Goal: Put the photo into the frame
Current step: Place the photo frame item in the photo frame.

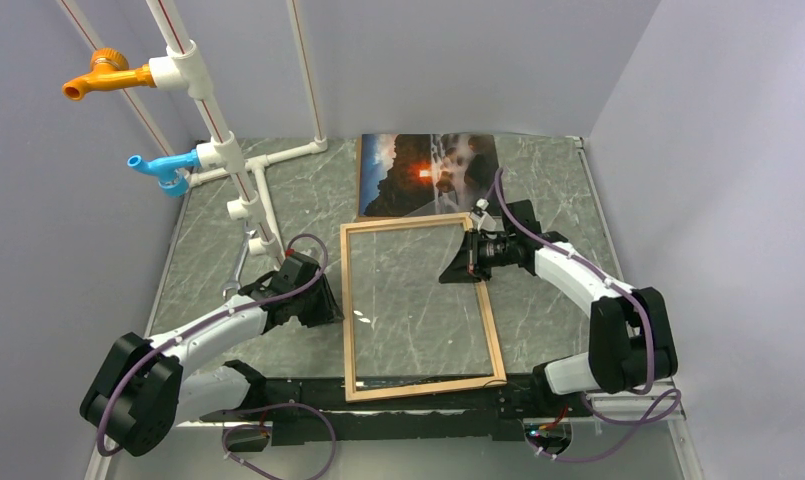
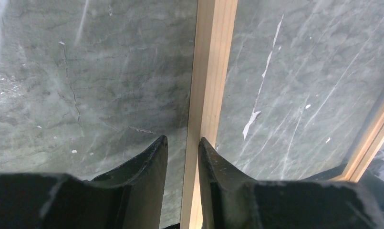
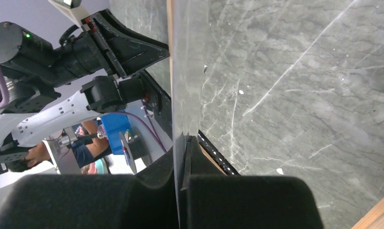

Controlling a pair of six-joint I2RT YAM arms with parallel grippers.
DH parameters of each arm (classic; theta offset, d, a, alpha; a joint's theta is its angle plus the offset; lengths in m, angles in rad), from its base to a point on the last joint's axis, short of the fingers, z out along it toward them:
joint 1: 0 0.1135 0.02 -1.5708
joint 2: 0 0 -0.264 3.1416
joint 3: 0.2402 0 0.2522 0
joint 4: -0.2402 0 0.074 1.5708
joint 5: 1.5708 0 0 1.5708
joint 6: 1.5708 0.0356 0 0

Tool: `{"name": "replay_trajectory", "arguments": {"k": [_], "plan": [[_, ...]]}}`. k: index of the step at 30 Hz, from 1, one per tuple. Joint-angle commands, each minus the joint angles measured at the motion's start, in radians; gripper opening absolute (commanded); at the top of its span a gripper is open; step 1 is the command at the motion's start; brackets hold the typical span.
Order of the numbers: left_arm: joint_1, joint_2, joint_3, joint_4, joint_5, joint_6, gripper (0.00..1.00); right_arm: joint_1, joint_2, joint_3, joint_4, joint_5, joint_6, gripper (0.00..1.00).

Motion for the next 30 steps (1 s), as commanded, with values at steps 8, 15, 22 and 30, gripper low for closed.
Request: {"name": "replay_trajectory", "arguments": {"k": [8, 15, 22, 30], "plan": [[0.002, 0.029, 0.001, -0.021, -0.030, 0.031, 0.34, 0.016, 0.033, -0.036, 0.067, -0.008, -0.029, 0.00], [0.000, 0.034, 0.001, -0.020, -0.027, 0.033, 0.34, 0.016, 0.028, -0.030, 0.043, 0.017, -0.042, 0.19], [0.000, 0.038, -0.002, -0.015, -0.021, 0.033, 0.33, 0.015, 0.031, -0.012, 0.013, 0.037, -0.056, 0.56], [0.000, 0.031, 0.003, -0.018, -0.017, 0.036, 0.33, 0.016, 0.046, -0.010, -0.006, 0.072, -0.070, 0.77]]}}
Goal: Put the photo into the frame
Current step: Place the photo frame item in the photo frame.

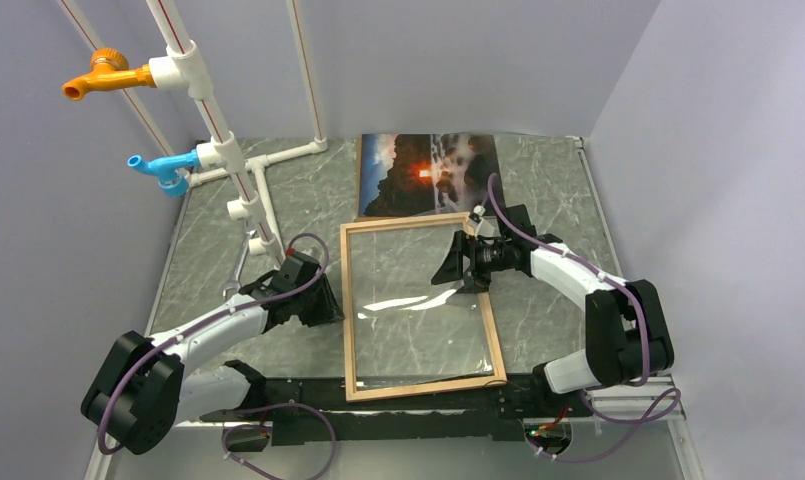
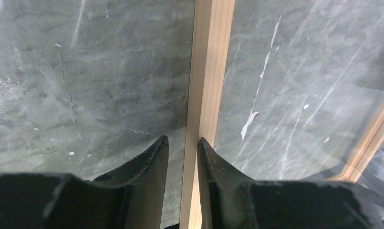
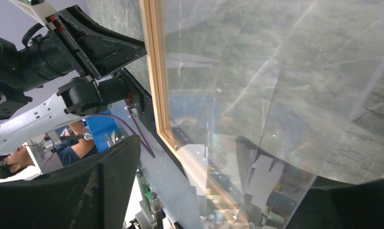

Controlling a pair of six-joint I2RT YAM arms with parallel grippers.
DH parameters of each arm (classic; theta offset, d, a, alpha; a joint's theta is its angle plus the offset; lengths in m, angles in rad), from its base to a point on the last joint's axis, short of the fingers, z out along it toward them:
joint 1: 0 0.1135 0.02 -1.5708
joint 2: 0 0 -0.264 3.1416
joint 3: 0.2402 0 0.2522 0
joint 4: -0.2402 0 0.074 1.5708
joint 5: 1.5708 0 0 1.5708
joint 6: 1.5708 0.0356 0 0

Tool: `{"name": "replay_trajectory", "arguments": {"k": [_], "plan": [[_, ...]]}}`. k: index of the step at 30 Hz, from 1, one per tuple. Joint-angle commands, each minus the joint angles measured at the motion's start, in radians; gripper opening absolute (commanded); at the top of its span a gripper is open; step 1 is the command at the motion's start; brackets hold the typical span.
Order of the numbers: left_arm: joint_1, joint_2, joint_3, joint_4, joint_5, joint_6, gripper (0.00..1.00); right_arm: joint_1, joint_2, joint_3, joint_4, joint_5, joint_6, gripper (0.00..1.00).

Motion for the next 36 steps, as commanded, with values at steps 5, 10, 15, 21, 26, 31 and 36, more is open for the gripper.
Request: {"name": "replay_trajectory", "arguments": {"k": [5, 10, 15, 21, 26, 31, 36], "plan": [[0.000, 0.027, -0.009, -0.013, -0.017, 0.033, 0.33, 0.006, 0.011, 0.023, -0.049, 0.077, -0.049, 0.93], [0.001, 0.032, -0.006, -0.011, -0.014, 0.034, 0.33, 0.009, 0.017, 0.036, -0.087, 0.137, -0.074, 1.00], [0.000, 0.032, -0.009, -0.013, -0.015, 0.035, 0.33, 0.013, 0.027, 0.038, -0.103, 0.189, -0.082, 1.00], [0.001, 0.034, -0.009, -0.012, -0.018, 0.034, 0.33, 0.013, 0.040, 0.041, -0.132, 0.258, -0.098, 1.00], [0.001, 0.036, -0.009, -0.015, -0.019, 0.035, 0.33, 0.013, 0.047, 0.046, -0.151, 0.292, -0.101, 1.00], [0.000, 0.034, -0.009, -0.016, -0.020, 0.036, 0.33, 0.015, 0.044, 0.052, -0.174, 0.320, -0.103, 1.00], [0.001, 0.037, -0.009, -0.015, -0.019, 0.036, 0.33, 0.014, 0.029, 0.061, -0.209, 0.345, -0.101, 1.00]]}}
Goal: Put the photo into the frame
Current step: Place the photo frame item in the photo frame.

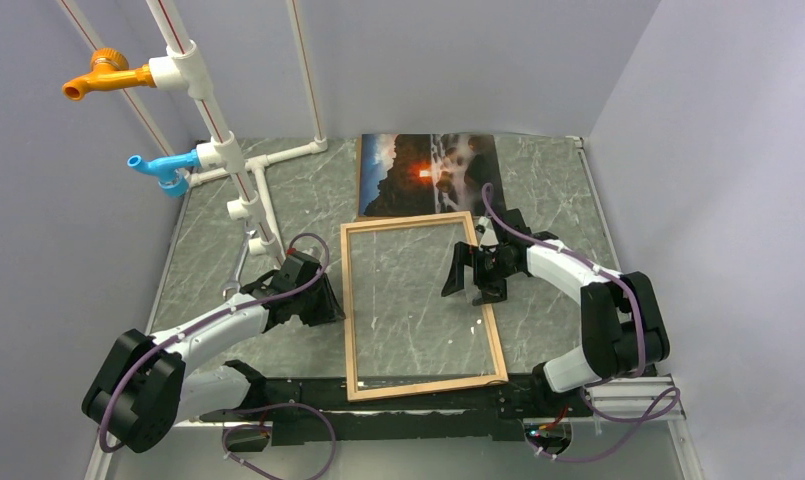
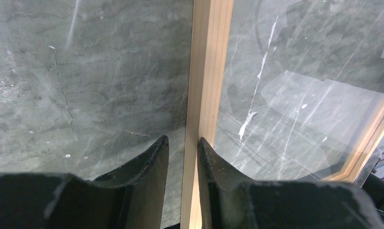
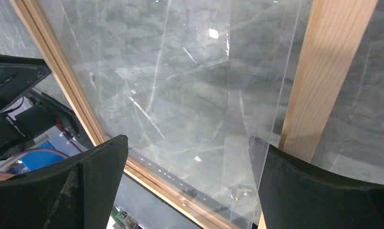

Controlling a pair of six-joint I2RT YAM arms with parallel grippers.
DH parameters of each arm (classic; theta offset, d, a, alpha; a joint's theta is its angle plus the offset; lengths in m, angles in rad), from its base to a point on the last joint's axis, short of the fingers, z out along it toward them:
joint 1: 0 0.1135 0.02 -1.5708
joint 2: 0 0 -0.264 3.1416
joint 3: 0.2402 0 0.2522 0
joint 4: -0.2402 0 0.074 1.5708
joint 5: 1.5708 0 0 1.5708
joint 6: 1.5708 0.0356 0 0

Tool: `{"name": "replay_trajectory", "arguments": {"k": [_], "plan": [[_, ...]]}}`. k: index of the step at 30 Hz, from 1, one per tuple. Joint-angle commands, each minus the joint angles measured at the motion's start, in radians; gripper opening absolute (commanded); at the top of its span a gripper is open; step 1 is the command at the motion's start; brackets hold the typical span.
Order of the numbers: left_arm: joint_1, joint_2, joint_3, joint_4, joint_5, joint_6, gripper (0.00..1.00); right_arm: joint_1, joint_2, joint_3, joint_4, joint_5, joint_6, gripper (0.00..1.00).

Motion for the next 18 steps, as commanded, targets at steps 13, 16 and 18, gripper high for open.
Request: {"name": "replay_trajectory", "arguments": {"k": [13, 16, 18], "plan": [[0.001, 0.034, -0.007, -0.026, -0.032, 0.038, 0.33, 0.004, -0.057, 0.098, -0.139, 0.132, -0.016, 1.00], [0.001, 0.038, -0.005, -0.028, -0.032, 0.039, 0.33, 0.004, -0.065, 0.102, -0.153, 0.147, -0.015, 1.00], [0.000, 0.039, -0.002, -0.030, -0.034, 0.041, 0.33, 0.004, -0.072, 0.109, -0.164, 0.161, -0.013, 1.00]]}}
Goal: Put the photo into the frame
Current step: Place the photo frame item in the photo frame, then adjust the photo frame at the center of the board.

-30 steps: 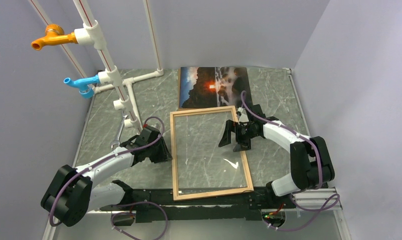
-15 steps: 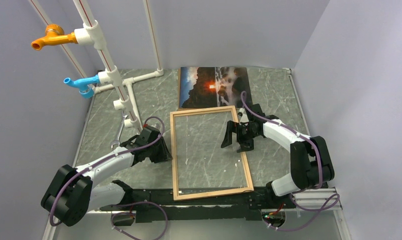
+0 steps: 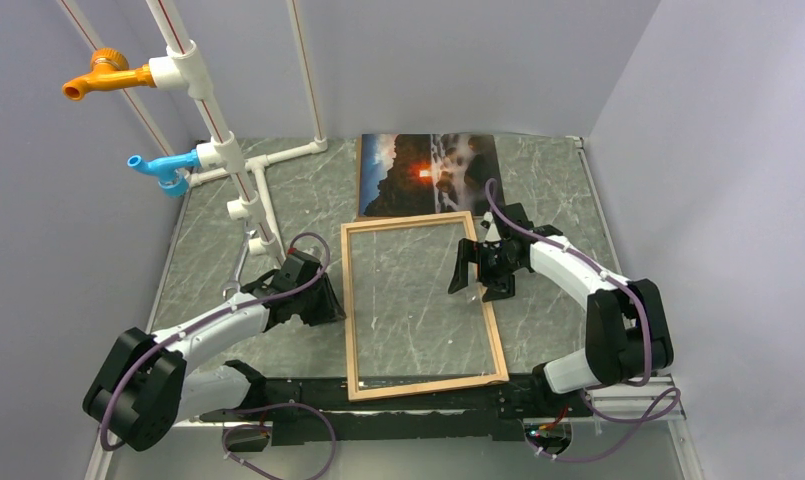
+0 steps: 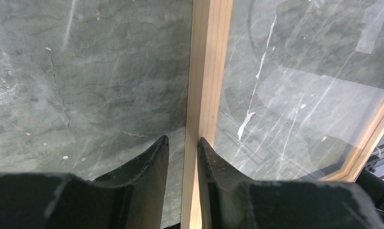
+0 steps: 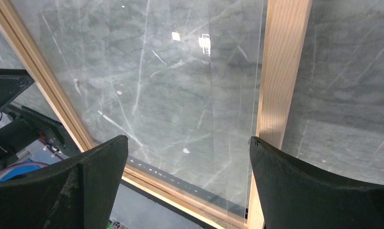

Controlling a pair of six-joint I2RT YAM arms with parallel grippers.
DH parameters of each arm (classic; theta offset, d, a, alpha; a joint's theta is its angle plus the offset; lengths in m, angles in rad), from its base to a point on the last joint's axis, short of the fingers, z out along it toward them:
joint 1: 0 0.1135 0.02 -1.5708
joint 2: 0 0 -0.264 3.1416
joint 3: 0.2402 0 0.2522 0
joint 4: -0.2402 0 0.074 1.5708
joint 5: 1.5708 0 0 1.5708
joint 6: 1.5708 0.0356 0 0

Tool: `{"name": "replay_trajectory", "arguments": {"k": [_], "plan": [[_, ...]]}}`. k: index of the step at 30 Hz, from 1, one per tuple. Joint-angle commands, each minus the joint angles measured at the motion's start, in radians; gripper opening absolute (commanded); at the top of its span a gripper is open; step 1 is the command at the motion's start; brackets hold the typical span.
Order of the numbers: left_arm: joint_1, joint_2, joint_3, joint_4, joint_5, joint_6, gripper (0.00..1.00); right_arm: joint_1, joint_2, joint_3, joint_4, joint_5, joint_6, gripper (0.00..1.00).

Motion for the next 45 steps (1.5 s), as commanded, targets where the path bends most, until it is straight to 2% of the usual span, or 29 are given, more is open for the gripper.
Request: {"name": "replay_trajectory", "arguments": {"k": [1, 10, 15, 20, 24, 32, 39, 42, 45], "plan": [[0.000, 0.034, -0.003, -0.035, -0.039, 0.040, 0.33, 0.003, -0.044, 0.050, -0.046, 0.056, -0.005, 1.00], [0.001, 0.019, 0.010, -0.049, -0.043, 0.046, 0.40, 0.003, -0.084, 0.075, -0.068, 0.112, 0.005, 1.00], [0.000, -0.018, 0.012, -0.044, -0.040, 0.048, 0.52, 0.002, -0.086, 0.078, -0.070, 0.118, 0.008, 1.00], [-0.001, -0.097, 0.005, -0.025, -0.031, 0.039, 0.68, 0.002, -0.085, 0.079, -0.067, 0.111, 0.009, 1.00], [-0.001, -0.141, -0.002, 0.002, -0.024, 0.029, 0.71, 0.002, -0.091, 0.079, -0.067, 0.104, 0.010, 1.00], [-0.032, -0.045, 0.005, 0.063, -0.041, 0.014, 0.64, 0.001, -0.123, 0.104, -0.077, 0.084, 0.024, 1.00], [-0.094, 0.145, 0.147, -0.020, -0.122, 0.043, 0.55, 0.001, -0.139, 0.121, -0.092, 0.084, 0.023, 1.00], [-0.126, 0.205, 0.177, -0.011, -0.122, 0.039, 0.47, 0.000, -0.145, 0.127, -0.099, 0.092, 0.022, 1.00], [-0.158, 0.239, 0.201, -0.008, -0.122, 0.028, 0.35, -0.001, -0.151, 0.131, -0.101, 0.092, 0.023, 1.00]]}}
